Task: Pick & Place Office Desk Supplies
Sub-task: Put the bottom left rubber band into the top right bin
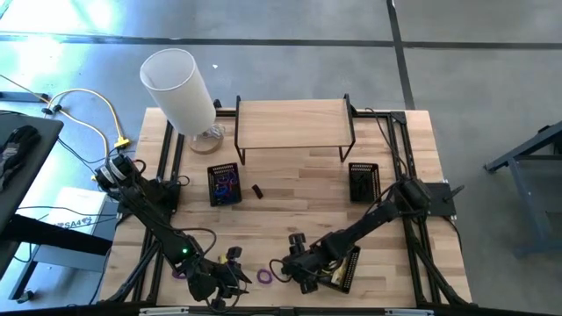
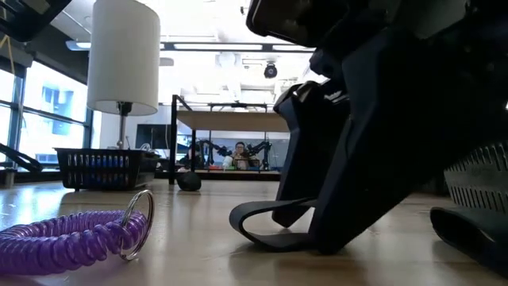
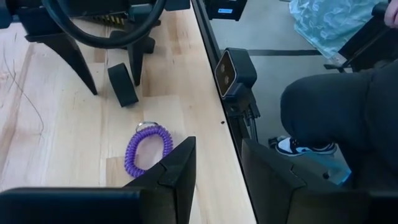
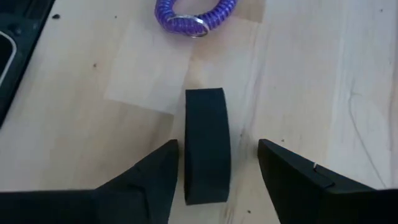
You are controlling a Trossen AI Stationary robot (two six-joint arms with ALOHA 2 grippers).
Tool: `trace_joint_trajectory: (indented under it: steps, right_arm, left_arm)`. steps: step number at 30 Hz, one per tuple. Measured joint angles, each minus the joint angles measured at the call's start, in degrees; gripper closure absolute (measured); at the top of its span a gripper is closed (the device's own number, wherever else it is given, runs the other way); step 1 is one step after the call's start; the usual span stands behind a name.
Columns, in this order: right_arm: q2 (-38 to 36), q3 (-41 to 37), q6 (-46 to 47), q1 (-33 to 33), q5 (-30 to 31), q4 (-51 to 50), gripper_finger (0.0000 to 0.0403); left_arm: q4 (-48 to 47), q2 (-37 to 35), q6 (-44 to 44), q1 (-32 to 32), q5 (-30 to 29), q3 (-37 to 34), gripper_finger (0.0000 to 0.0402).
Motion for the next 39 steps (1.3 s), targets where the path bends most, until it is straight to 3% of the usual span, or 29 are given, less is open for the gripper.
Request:
trace_joint_trajectory:
  steps: [5, 13, 18, 25, 30, 32, 37, 39]
  right_arm:
    - [0.0, 0.0, -0.1, 0.0, 0.7, -0.5, 0.0250]
    - [0.0, 0.0, -0.7, 0.1, 3.1, 1.0, 0.0391]
    - [-2.0, -0.1, 5.7, 0.9, 4.3, -0.6, 0.0399]
    - [-10.7, -0.1, 14.0, 4.1, 16.4, -7.6, 0.0399]
    - [-16.1, 0.0, 26.7, 7.2, 26.1, -23.3, 0.0399]
    - [-18.0, 0.0, 34.0, 8.5, 29.1, -34.1, 0.0399]
    - [-23.5, -1.3, 55.5, 8.9, 32.5, -61.0, 0.0399]
    - [-26.3, -3.2, 60.2, 8.3, 32.7, -66.0, 0.0399]
  left_arm:
    - [0.0, 0.0, -0.7, 0.0, 0.0, 0.0, 0.0277]
    - [0.0, 0.0, -1.5, -0.2, 0.0, 0.0, 0.0277]
    - [-1.8, 0.0, -5.5, -1.9, 3.1, 0.0, 0.0277]
    - [-4.3, 0.0, -4.9, -3.9, 2.1, 0.1, 0.0277]
    - [-4.5, 0.0, -3.9, -4.0, 2.1, 0.1, 0.0277]
    - [-4.7, 0.0, -4.2, -4.0, 2.1, 0.1, 0.0277]
    - [-5.1, 0.0, -6.5, -4.8, 2.1, 0.1, 0.0277]
    - [-5.1, 0.0, -6.0, -4.9, 2.2, 0.1, 0.0277]
